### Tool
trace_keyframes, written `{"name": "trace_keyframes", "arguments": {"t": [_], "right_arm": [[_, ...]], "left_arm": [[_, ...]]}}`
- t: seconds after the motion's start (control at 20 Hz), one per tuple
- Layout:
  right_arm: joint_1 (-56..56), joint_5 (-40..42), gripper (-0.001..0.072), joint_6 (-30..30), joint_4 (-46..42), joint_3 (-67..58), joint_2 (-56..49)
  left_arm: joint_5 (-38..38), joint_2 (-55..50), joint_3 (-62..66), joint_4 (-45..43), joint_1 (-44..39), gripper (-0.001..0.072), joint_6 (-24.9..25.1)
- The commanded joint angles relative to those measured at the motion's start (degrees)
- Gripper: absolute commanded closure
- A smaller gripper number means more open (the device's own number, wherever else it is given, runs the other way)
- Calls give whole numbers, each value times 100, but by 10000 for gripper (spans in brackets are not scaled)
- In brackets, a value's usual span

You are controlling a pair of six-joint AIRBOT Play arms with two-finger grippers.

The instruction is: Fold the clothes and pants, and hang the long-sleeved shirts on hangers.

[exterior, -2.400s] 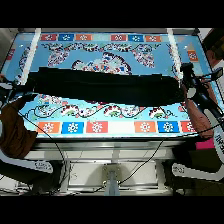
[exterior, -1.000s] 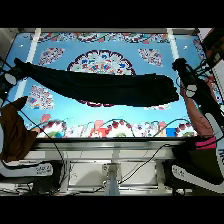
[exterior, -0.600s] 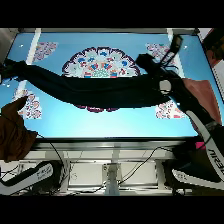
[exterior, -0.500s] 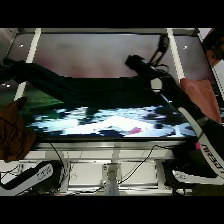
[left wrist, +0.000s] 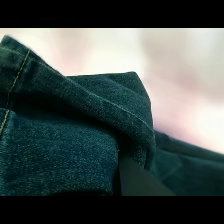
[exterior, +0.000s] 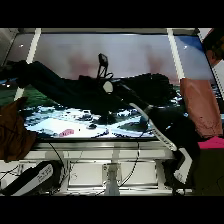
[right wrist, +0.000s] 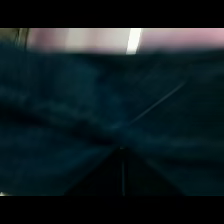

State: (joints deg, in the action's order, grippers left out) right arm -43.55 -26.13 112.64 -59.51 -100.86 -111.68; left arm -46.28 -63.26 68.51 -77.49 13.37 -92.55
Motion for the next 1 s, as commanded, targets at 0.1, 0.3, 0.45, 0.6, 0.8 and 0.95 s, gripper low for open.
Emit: {"name": "trace_keyframes", "arguments": {"t": [0.1,0.3,0.45,0.6,0.8,0.95], "right_arm": [[-699,-647,681,374,1158,-1095,-1071],[-933,-562,681,699,1497,-1113,-1342],[-861,-275,681,822,1602,-1113,-1427],[-560,-710,681,673,1609,-1117,-1364],[103,-2702,679,-1012,1530,-1117,-922],[431,-3591,679,-1637,669,-1117,-205]], "left_arm": [[-116,20,0,271,-527,678,44],[-109,68,0,997,-1016,677,44],[63,289,2,1528,-1248,678,44],[83,452,0,1565,-1327,677,44],[76,337,-7,1453,-1392,678,352],[83,48,-11,1451,-1849,678,1093]]}}
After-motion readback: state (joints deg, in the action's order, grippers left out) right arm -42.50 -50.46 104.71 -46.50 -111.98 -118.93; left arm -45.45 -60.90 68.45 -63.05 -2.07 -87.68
